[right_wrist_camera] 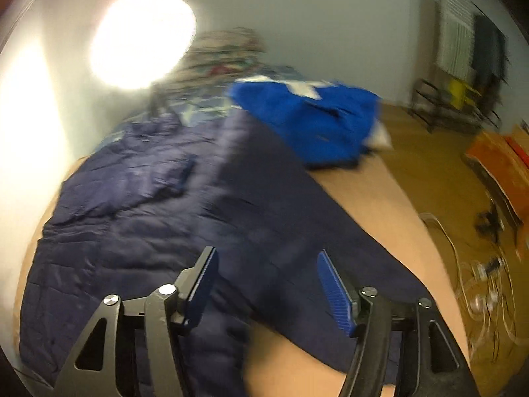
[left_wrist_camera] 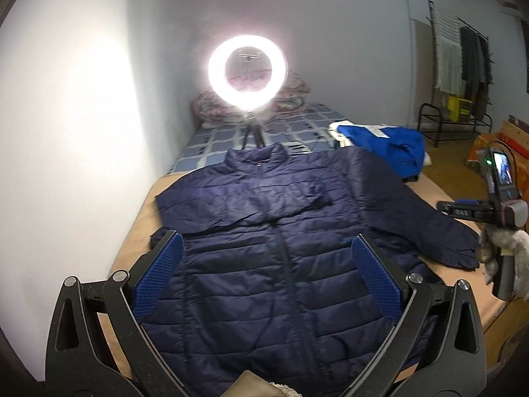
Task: Fold large clothes
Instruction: 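Move the right gripper to the other sleeve cuff and grasp it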
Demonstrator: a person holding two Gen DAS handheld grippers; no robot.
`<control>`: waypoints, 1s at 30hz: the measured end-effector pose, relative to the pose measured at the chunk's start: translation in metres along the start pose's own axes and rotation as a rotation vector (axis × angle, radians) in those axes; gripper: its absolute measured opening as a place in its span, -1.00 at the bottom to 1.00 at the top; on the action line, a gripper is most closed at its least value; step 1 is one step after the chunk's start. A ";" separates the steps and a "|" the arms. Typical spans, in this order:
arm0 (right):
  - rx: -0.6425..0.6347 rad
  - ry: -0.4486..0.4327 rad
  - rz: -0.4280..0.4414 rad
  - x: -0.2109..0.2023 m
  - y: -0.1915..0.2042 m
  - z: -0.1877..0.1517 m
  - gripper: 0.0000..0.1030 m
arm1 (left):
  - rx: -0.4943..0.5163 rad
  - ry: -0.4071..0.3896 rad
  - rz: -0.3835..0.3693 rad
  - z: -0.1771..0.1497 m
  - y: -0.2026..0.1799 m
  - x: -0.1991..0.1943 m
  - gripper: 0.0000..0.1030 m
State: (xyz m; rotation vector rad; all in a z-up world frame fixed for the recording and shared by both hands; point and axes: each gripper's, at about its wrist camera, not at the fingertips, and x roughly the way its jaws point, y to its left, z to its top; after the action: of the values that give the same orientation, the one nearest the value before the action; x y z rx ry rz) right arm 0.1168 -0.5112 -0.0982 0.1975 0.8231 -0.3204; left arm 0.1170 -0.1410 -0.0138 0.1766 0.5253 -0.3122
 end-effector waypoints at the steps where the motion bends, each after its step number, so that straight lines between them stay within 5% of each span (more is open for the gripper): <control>1: 0.031 0.008 -0.012 -0.004 -0.018 -0.007 0.31 | 0.004 0.002 -0.010 0.000 -0.005 0.000 1.00; 7: 0.125 0.045 -0.135 -0.016 -0.095 -0.043 0.36 | 0.033 0.008 -0.036 0.000 -0.028 0.003 1.00; 15: 0.290 0.130 -0.183 0.007 -0.166 -0.077 0.40 | 0.050 0.015 -0.040 -0.002 -0.039 0.008 1.00; 30: 0.671 0.142 0.055 0.010 -0.237 -0.117 0.36 | 0.019 0.189 -0.032 -0.029 -0.006 0.052 1.00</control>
State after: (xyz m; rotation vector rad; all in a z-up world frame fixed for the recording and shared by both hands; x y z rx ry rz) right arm -0.0411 -0.7004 -0.1956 0.8757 0.8250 -0.5286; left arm 0.1439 -0.1525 -0.0662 0.2173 0.7133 -0.3331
